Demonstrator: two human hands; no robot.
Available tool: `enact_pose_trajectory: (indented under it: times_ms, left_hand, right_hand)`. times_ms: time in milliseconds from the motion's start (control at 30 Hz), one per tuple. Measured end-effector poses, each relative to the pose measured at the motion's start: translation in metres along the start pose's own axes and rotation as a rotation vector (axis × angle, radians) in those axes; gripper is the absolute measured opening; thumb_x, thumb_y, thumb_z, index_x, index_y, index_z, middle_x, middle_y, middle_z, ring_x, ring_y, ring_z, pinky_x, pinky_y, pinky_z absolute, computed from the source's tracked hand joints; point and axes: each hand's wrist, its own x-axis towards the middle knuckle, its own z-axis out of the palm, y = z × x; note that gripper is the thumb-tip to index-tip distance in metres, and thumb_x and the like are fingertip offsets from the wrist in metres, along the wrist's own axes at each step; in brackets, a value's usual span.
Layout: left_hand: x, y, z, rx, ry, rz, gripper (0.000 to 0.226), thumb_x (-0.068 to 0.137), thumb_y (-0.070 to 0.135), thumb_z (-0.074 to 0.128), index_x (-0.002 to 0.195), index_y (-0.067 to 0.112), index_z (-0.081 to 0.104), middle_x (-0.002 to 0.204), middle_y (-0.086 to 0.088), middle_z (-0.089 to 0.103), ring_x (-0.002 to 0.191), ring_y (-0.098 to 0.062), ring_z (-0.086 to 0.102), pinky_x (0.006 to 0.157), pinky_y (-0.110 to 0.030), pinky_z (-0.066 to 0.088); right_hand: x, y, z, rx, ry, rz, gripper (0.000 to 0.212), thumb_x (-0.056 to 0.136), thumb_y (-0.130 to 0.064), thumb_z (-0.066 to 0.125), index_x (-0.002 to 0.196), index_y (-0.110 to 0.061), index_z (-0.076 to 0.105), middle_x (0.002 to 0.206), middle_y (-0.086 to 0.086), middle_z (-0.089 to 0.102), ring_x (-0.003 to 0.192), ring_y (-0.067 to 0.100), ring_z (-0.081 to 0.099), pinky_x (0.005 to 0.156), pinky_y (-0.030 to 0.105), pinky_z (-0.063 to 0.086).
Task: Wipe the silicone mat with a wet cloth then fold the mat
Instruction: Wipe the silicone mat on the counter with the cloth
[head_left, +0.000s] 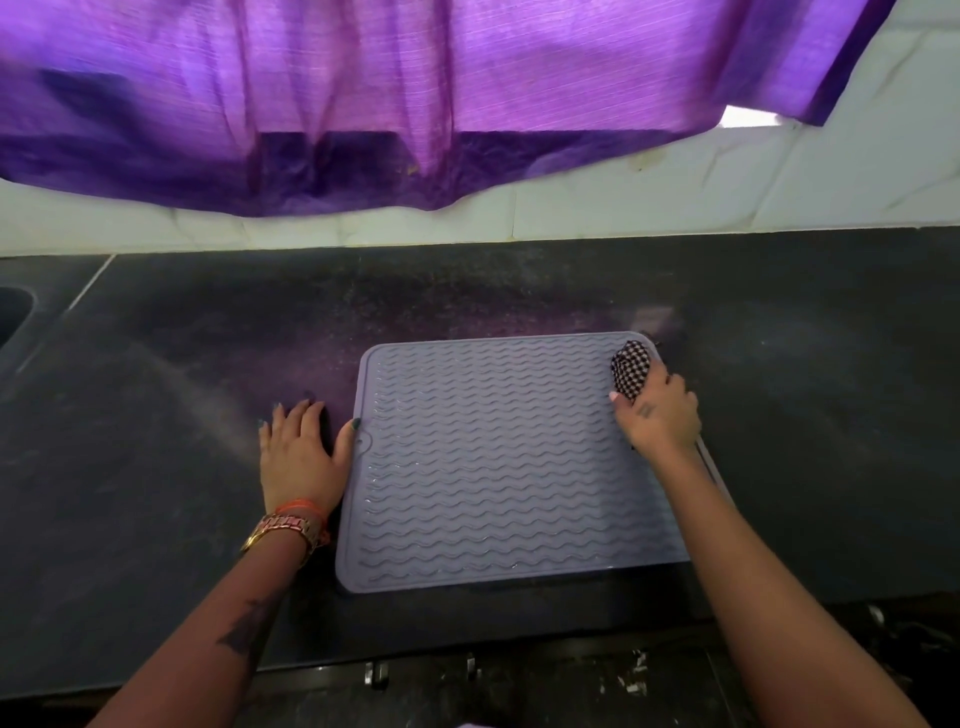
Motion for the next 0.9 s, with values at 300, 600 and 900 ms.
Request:
enact_pose_trajectory:
  times_ms: [300,600,900]
  left_hand:
    - [-0.001,0.001,-0.001,-0.004,-0.001,0.003,0.056,0.09,0.046,0.046,0.128,0.005,0.05,0.138,-0.016,0.048,0.136,-0.037,0.029,0.115,-0.049,0.015]
    - [-0.001,0.002,-0.003,-0.002,-0.011,-0.001,0.057,0.091,0.046,0.045,0.13,0.005,0.049,0.14,-0.016,0.046,0.138,-0.035,0.028,0.116,-0.047,0.014]
    - [-0.001,0.002,-0.003,0.001,-0.013,-0.002,0.057,0.091,0.046,0.044,0.131,0.007,0.047,0.14,-0.014,0.046,0.138,-0.033,0.028,0.117,-0.046,0.012]
  right_hand:
    - [-0.038,-0.057,0.035,0.035,-0.061,-0.265,0.055,0.09,-0.038,0.053,0.138,-0.017,0.034,0.128,0.017,0.047,0.113,0.035,0.049,0.089,0.039,0.044]
    - [0.051,-0.016,-0.006,0.535,-0.04,-0.025,0.043,0.081,-0.029,0.069,0.122,-0.025,0.056,0.113,0.007,0.064,0.105,0.029,0.061,0.081,0.03,0.047]
    - [0.097,-0.011,-0.013,-0.093,-0.019,-0.152,0.035,0.089,-0.018,0.052,0.123,-0.029,0.052,0.124,0.01,0.058,0.113,0.035,0.054,0.091,0.043,0.045]
